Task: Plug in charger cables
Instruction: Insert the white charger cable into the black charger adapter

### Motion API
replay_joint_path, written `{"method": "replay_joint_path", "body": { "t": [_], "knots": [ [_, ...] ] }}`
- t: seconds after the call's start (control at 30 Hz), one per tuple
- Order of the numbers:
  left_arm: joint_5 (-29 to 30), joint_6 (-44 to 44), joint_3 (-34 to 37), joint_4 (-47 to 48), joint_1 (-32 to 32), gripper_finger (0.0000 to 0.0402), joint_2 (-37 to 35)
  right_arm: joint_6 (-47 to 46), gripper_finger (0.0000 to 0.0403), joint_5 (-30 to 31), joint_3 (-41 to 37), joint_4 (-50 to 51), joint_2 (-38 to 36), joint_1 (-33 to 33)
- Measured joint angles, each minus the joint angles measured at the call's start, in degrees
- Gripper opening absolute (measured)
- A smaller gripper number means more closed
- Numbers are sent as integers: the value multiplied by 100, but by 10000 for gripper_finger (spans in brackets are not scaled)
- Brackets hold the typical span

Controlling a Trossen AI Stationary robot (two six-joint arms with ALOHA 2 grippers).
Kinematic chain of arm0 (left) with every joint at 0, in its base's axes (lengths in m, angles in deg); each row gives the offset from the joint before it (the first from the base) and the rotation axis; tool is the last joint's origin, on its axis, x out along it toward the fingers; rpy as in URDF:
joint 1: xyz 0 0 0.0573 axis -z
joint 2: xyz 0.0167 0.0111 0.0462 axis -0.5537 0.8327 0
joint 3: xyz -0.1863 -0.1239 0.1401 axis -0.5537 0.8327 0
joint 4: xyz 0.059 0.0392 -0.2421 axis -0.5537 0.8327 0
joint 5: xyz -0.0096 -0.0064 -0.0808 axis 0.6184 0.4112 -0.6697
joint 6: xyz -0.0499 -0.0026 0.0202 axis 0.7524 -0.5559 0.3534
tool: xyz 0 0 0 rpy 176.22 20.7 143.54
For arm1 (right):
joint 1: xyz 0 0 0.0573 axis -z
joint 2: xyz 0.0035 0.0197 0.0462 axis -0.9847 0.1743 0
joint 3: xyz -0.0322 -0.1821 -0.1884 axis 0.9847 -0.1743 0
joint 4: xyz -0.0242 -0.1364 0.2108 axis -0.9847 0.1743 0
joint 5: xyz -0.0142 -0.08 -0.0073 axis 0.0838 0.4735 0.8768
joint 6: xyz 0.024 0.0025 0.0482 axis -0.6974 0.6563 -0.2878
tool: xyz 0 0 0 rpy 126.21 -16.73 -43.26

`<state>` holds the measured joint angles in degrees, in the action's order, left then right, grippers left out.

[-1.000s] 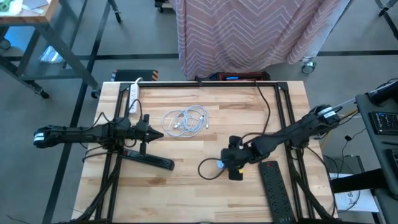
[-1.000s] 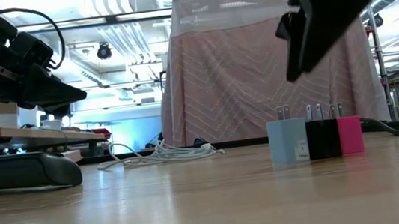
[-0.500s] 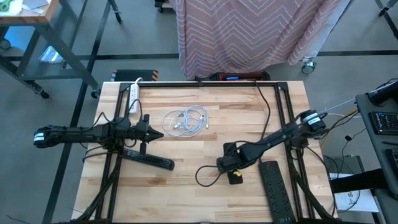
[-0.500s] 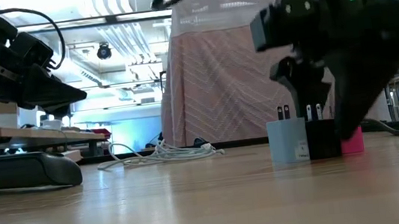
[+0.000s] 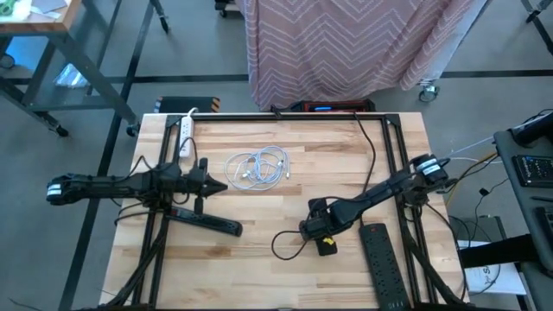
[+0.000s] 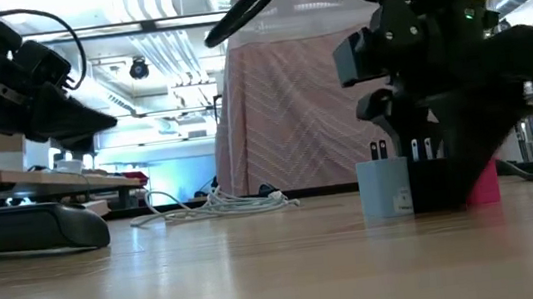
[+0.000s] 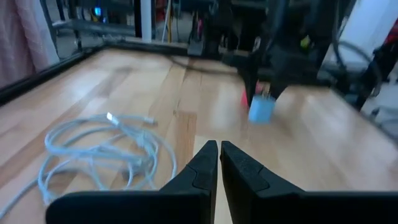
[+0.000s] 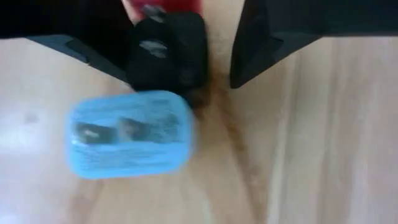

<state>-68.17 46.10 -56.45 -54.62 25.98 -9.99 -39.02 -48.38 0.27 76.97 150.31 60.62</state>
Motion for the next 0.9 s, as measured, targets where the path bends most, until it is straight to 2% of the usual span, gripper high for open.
{"method": "replay_joint_path", "body": {
  "t": [0.13,0.17,0.27,0.37,0.53,0.7,0.9],
  "knots": [
    [114,592,0,-513,0,8,1,-55,138,13,5,-47,-50,23],
    [202,748,0,-667,-2,8,3,-74,133,6,7,-45,-52,25],
    [289,1092,0,-905,-2,8,50,-85,133,-37,8,3,-76,25],
    [326,985,0,-1047,0,8,52,-98,133,-16,88,538,-270,25],
    [887,888,0,-1940,-2,8,193,-120,133,782,468,1246,-896,23],
    [841,910,0,-2738,5,16,522,301,133,1513,608,342,-1496,25],
    [130,1111,-2,-4245,67,59,1084,1068,133,1955,514,-1560,-1670,25]
  ]
}}
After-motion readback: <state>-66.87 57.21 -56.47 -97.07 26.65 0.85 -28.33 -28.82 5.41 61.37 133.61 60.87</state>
